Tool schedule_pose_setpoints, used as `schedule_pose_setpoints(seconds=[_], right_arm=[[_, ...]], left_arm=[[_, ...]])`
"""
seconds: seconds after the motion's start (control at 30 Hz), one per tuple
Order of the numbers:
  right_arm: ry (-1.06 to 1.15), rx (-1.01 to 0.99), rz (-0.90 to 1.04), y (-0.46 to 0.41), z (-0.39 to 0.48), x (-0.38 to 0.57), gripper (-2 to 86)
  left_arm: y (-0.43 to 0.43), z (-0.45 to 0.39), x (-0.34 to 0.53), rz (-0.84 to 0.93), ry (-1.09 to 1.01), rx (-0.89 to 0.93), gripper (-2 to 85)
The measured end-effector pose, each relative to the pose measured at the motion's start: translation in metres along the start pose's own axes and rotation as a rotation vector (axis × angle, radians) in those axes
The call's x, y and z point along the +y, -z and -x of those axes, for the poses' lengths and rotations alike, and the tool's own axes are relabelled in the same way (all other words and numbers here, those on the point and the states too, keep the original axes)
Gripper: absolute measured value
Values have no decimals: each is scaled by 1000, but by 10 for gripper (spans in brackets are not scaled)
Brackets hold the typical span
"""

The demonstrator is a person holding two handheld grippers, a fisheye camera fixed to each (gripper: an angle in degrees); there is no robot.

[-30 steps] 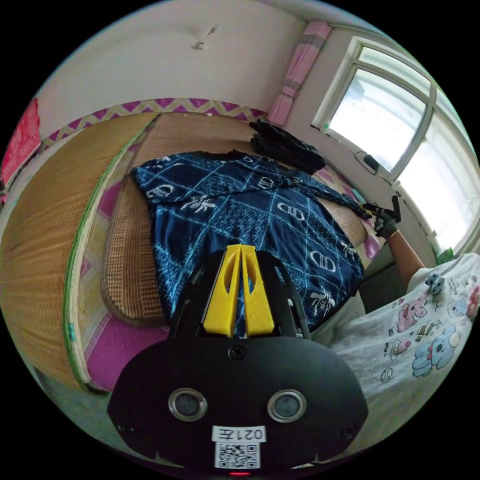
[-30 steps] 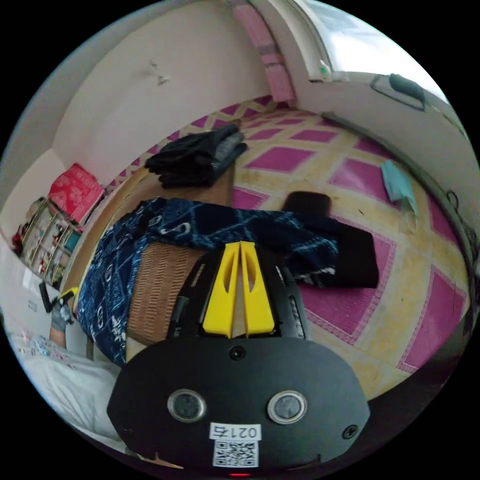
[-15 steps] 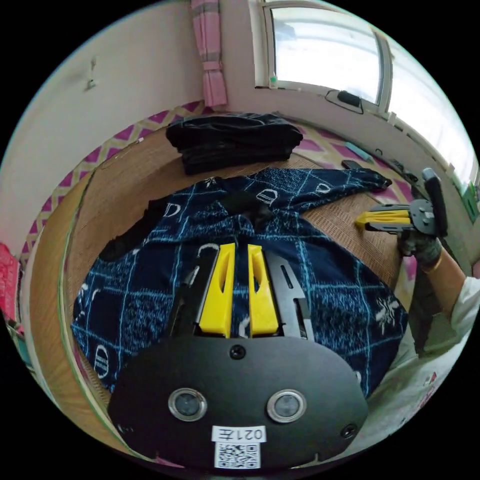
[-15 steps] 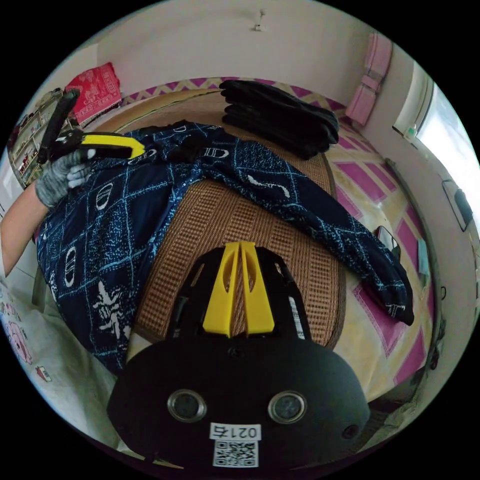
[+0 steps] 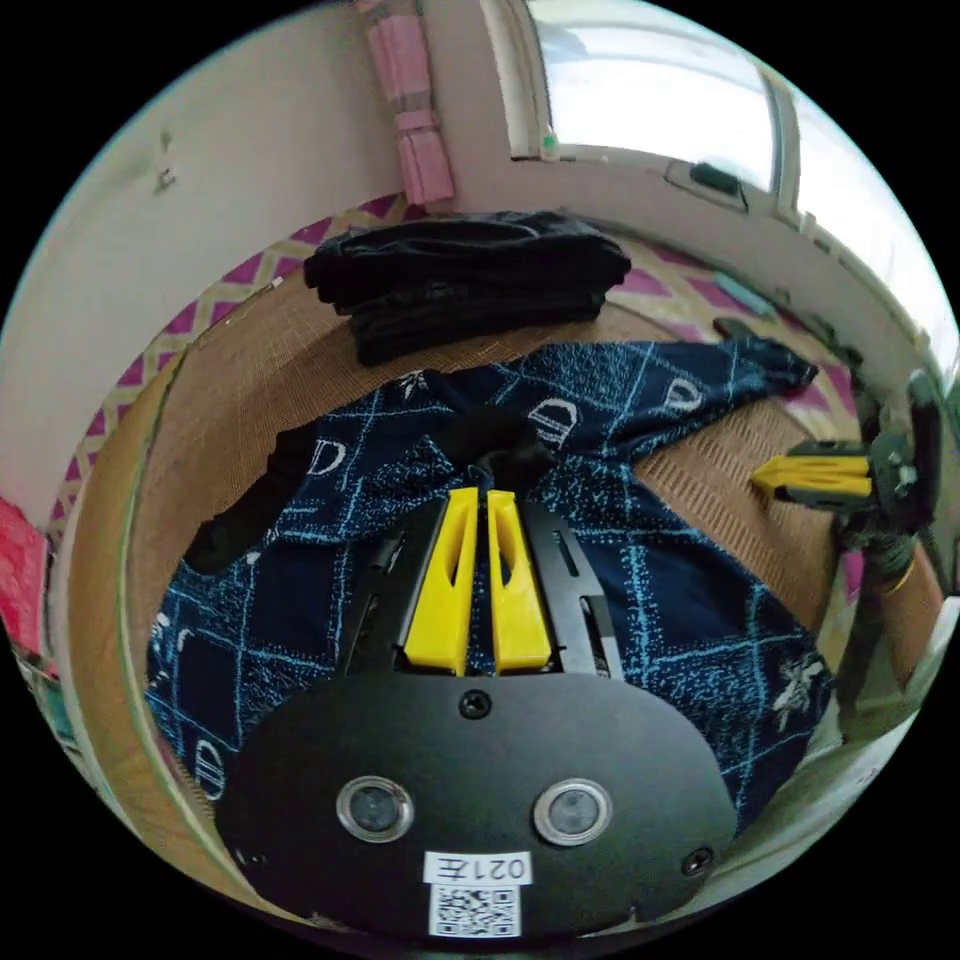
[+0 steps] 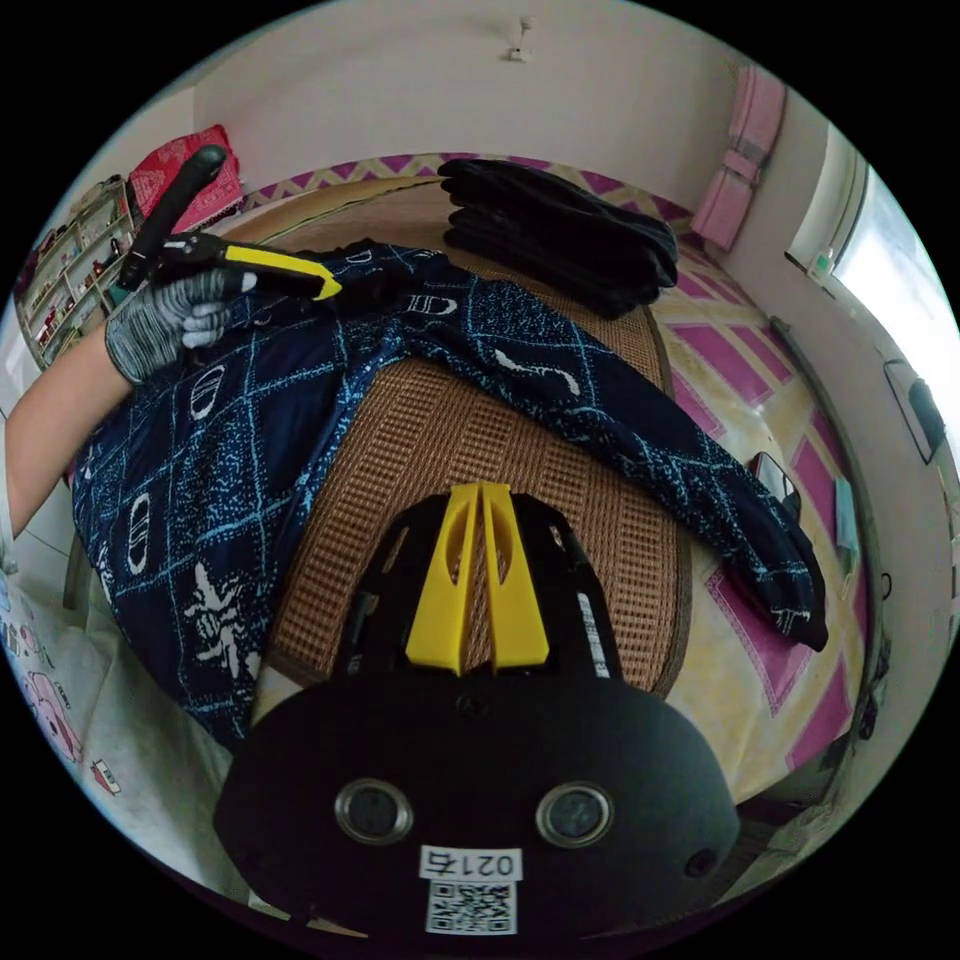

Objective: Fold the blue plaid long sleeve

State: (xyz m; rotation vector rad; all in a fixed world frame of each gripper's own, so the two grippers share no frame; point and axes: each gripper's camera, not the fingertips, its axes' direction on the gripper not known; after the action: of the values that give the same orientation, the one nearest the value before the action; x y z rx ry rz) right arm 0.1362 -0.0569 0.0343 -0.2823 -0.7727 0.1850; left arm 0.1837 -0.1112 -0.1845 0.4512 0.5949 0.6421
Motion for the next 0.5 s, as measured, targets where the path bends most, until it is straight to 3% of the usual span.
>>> schedule_pose_setpoints(seconds=[0.1,0.23,0.5], right_arm=[[-12,-24,0,-2,3,5,-5],[-18,-38,0,-5,8,11,-5],[-15,-29,1,-10,18,21,-5]], left_arm=[[62,61,35,-147,145,129,-6],[169,152,103,-350,290,172,-8],[419,362,345,-577,569,-206,-9]])
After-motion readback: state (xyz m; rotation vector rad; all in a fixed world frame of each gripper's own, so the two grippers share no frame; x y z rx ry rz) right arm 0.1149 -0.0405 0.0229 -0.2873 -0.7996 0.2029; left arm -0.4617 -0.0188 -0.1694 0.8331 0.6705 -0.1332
